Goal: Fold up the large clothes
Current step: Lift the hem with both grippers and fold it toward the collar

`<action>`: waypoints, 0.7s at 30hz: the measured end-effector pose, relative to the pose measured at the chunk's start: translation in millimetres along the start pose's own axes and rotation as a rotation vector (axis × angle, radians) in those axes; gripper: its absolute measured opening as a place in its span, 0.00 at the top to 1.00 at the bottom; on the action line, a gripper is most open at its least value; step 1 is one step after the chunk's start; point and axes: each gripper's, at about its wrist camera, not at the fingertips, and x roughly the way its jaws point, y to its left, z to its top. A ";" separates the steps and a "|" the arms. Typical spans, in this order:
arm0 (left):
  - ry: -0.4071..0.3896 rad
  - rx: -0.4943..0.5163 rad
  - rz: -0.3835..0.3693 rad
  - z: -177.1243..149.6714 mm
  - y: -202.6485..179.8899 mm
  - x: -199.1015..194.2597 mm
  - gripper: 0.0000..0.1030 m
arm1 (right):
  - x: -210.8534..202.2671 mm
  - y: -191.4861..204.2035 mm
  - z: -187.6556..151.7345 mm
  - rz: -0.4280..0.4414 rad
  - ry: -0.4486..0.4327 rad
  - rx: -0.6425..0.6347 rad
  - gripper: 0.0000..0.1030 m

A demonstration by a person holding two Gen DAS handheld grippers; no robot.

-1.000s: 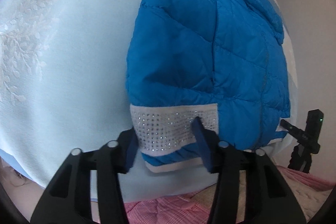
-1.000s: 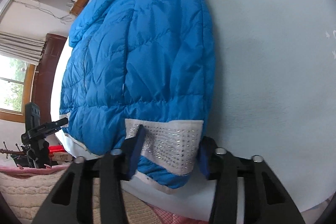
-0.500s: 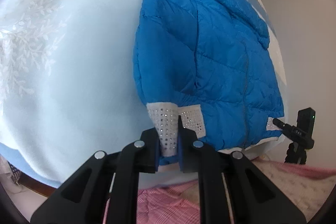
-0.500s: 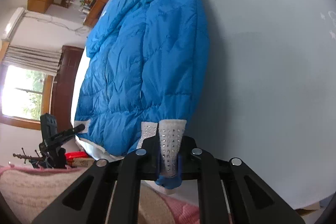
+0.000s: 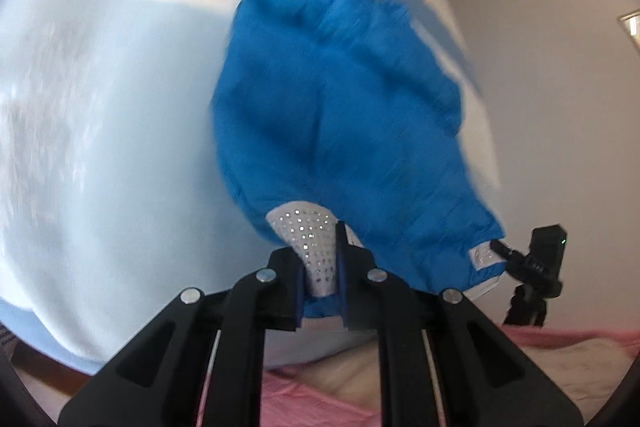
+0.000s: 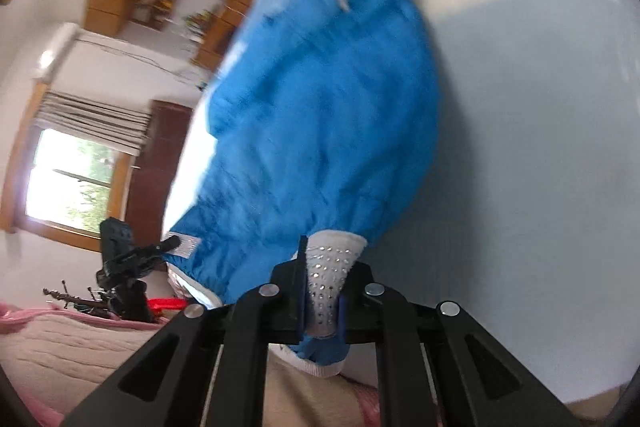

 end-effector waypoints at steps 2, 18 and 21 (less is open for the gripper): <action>-0.036 0.007 -0.019 15.7 -7.6 -8.4 0.90 | -5.4 10.3 16.0 0.010 -0.026 -0.031 0.90; -0.139 0.075 -0.098 161.9 -49.1 9.6 0.89 | 11.8 24.1 175.4 0.066 -0.053 -0.006 0.89; -0.136 0.060 -0.091 198.1 -48.7 27.8 0.89 | 27.6 17.8 207.2 0.068 -0.036 0.025 0.89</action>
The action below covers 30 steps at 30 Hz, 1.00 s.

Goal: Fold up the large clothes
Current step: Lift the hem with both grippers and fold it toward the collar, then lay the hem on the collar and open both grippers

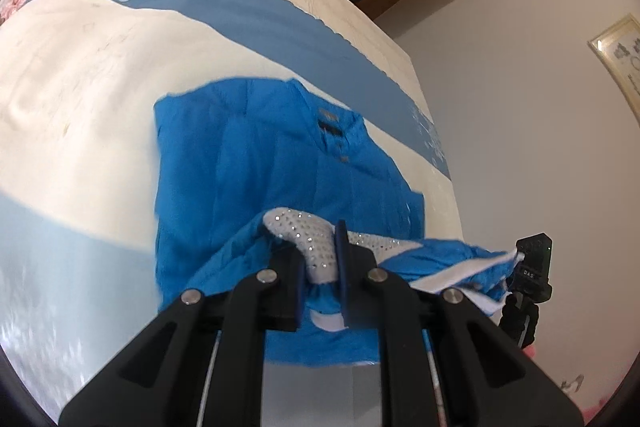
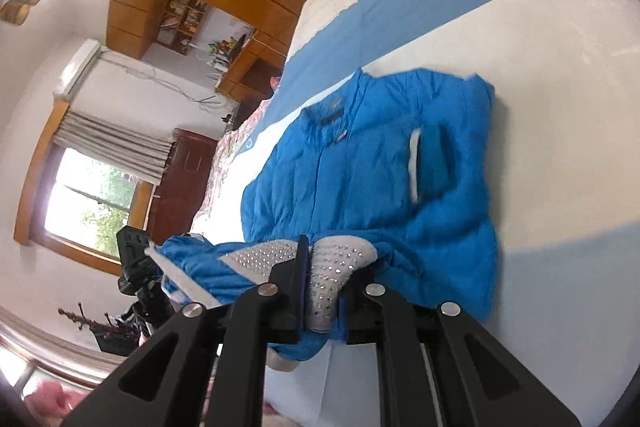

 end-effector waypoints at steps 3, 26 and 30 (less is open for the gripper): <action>0.002 -0.010 0.006 31.4 3.7 24.0 0.89 | 22.7 -10.7 38.3 0.000 0.017 0.036 0.89; 0.128 -0.121 0.163 127.2 63.7 145.9 0.84 | 110.4 -91.2 136.8 -0.045 0.103 0.190 0.80; 0.141 -0.125 0.100 125.2 61.2 123.7 0.77 | 94.8 -84.1 131.8 -0.011 0.095 0.179 0.68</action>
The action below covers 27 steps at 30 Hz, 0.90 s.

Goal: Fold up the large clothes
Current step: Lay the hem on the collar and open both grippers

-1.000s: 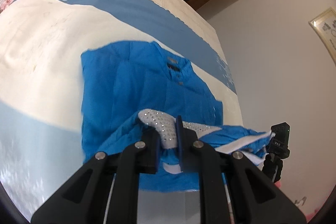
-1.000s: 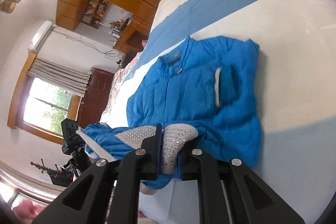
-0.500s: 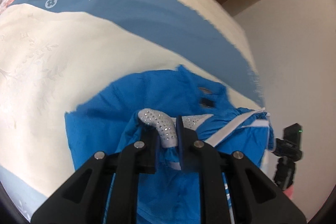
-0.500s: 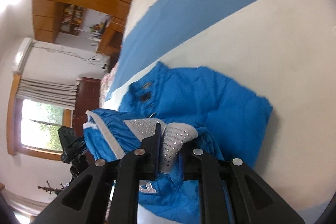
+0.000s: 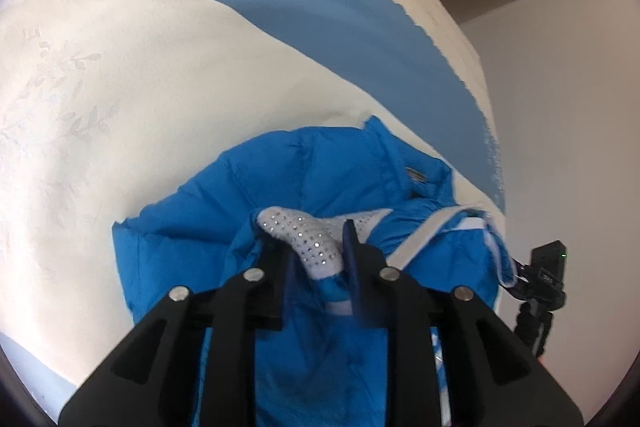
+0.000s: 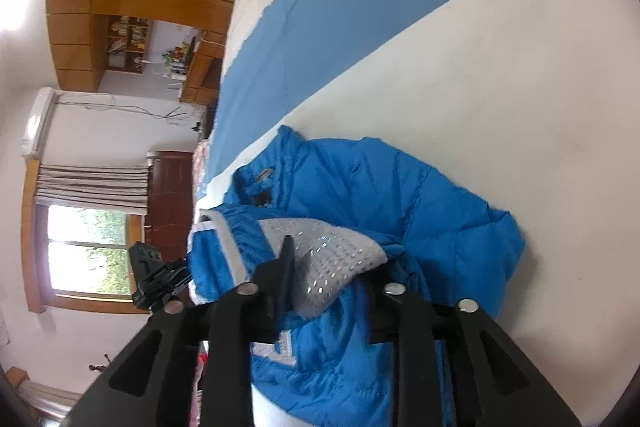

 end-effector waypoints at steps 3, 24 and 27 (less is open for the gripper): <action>-0.017 0.050 -0.005 -10.4 -6.6 -24.0 0.53 | -18.2 11.0 -12.6 -0.034 -0.039 -0.069 0.49; -0.184 0.347 0.342 -70.2 -53.0 -31.6 0.90 | -17.1 46.9 -34.8 -0.331 -0.133 -0.297 0.92; -0.251 0.332 0.326 -58.7 -61.7 -42.2 0.91 | -19.8 54.9 -26.4 -0.337 -0.167 -0.298 0.92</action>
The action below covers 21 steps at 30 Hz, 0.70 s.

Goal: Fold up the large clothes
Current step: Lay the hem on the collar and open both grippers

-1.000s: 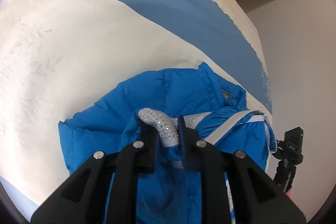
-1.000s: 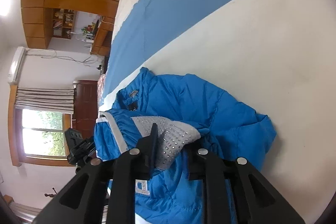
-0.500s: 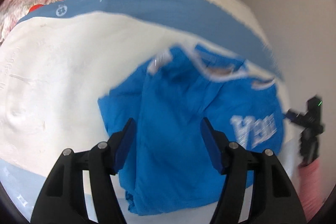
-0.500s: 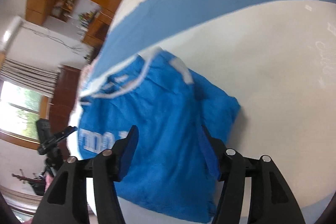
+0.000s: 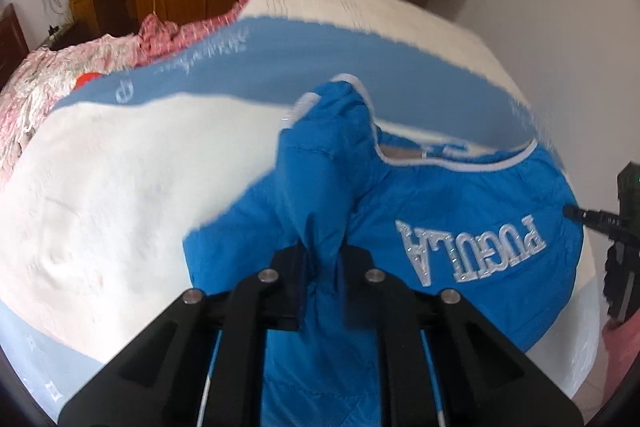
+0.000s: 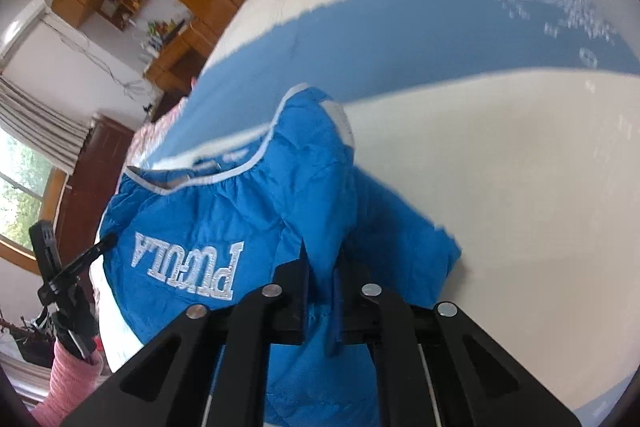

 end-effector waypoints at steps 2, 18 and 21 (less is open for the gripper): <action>0.003 -0.007 0.021 7.0 1.2 8.3 0.91 | 9.4 -1.5 6.0 -0.039 0.003 0.020 0.92; 0.227 -0.100 0.077 0.0 25.2 75.5 0.75 | 59.3 -20.4 -15.9 -0.150 0.056 0.099 0.77; 0.162 -0.165 0.082 3.7 33.1 43.5 0.64 | 26.7 -7.2 -25.0 -0.209 -0.026 0.073 0.66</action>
